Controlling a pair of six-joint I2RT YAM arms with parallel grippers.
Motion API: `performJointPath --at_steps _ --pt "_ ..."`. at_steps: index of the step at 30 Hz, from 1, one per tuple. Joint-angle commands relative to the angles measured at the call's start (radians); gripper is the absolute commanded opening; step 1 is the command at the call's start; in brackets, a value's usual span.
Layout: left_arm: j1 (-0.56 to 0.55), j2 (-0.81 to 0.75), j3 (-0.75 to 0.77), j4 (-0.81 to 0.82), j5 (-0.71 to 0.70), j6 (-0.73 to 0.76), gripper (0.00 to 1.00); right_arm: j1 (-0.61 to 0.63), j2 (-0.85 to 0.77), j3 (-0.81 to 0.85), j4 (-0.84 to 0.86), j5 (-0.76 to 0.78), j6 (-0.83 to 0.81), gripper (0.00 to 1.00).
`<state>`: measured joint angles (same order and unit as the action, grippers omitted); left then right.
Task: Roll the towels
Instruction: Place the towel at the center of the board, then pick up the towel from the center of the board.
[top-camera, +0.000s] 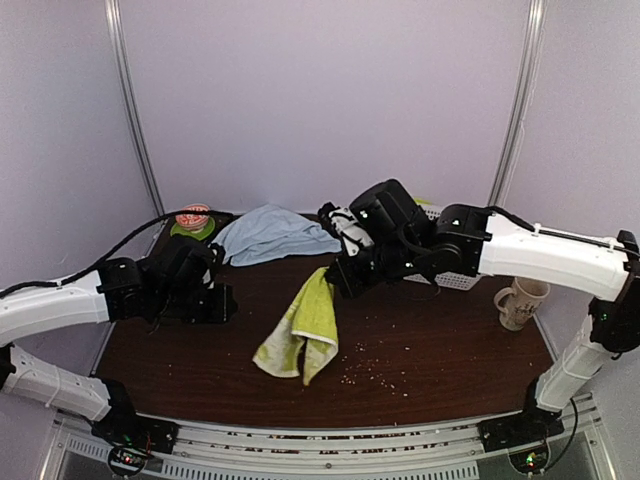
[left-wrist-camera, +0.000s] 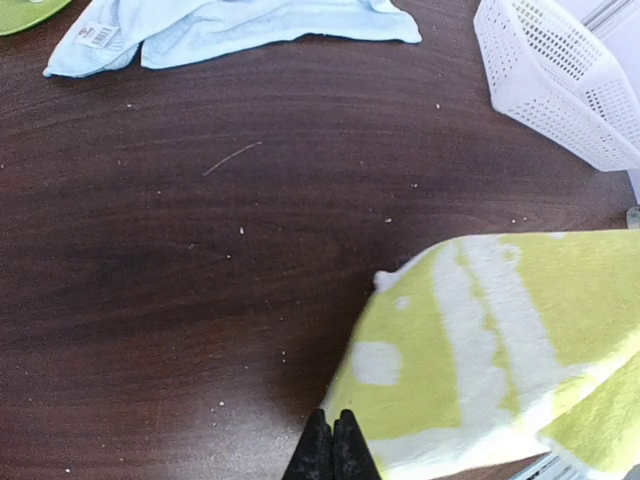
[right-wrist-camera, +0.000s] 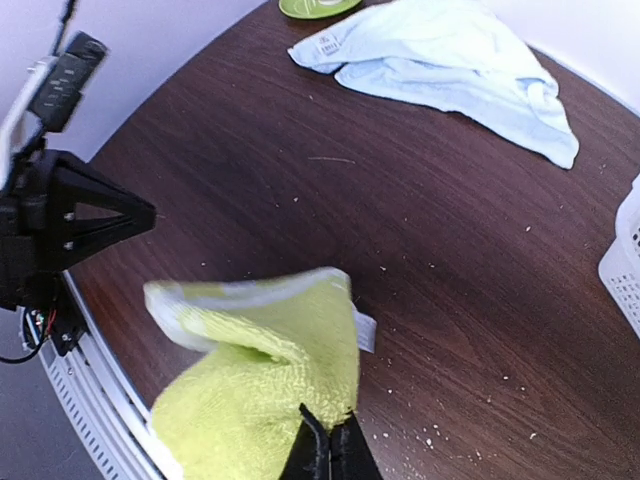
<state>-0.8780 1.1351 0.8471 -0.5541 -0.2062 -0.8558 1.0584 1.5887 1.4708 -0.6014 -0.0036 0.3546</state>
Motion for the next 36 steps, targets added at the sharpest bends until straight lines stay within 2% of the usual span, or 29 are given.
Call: performJointPath --at_steps 1,2,3,4,6,12,17,19,23,26,29,36 --pt "0.001 -0.006 -0.034 -0.024 -0.056 -0.012 0.0 -0.016 0.177 0.034 -0.055 -0.015 0.038 0.13" --pt "0.001 -0.006 -0.039 -0.029 -0.056 -0.012 0.0 -0.017 0.195 0.036 -0.059 -0.01 0.044 0.31" --pt "0.001 -0.006 -0.043 -0.032 -0.056 -0.014 0.0 -0.017 0.202 0.028 -0.058 -0.004 0.052 0.44" --pt "0.001 -0.009 -0.048 -0.034 -0.056 -0.015 0.0 -0.018 0.194 0.016 -0.051 0.002 0.062 0.53" --pt "0.001 -0.016 -0.055 -0.035 -0.059 -0.012 0.0 -0.018 0.161 -0.023 -0.035 0.016 0.072 0.58" --pt "0.001 -0.01 -0.059 -0.101 -0.092 -0.009 0.03 -0.023 0.026 -0.184 0.024 0.052 0.088 0.59" --pt "0.009 -0.047 -0.142 -0.145 -0.114 -0.125 0.22 -0.017 -0.041 -0.326 0.131 0.015 0.136 0.57" --pt "0.041 -0.06 -0.193 -0.135 -0.077 -0.182 0.33 -0.013 -0.05 -0.363 0.166 0.009 0.154 0.57" --pt "0.144 -0.101 -0.325 -0.025 0.065 -0.268 0.43 -0.006 -0.062 -0.393 0.209 0.005 0.17 0.56" --pt "0.179 -0.127 -0.368 0.0 0.086 -0.321 0.55 -0.003 -0.071 -0.395 0.217 0.01 0.167 0.56" --pt "0.219 -0.118 -0.38 0.002 0.094 -0.348 0.58 -0.003 -0.081 -0.402 0.222 0.012 0.166 0.56" --pt "0.252 0.027 -0.307 -0.041 0.055 -0.363 0.54 -0.003 -0.121 -0.445 0.221 0.043 0.166 0.56"
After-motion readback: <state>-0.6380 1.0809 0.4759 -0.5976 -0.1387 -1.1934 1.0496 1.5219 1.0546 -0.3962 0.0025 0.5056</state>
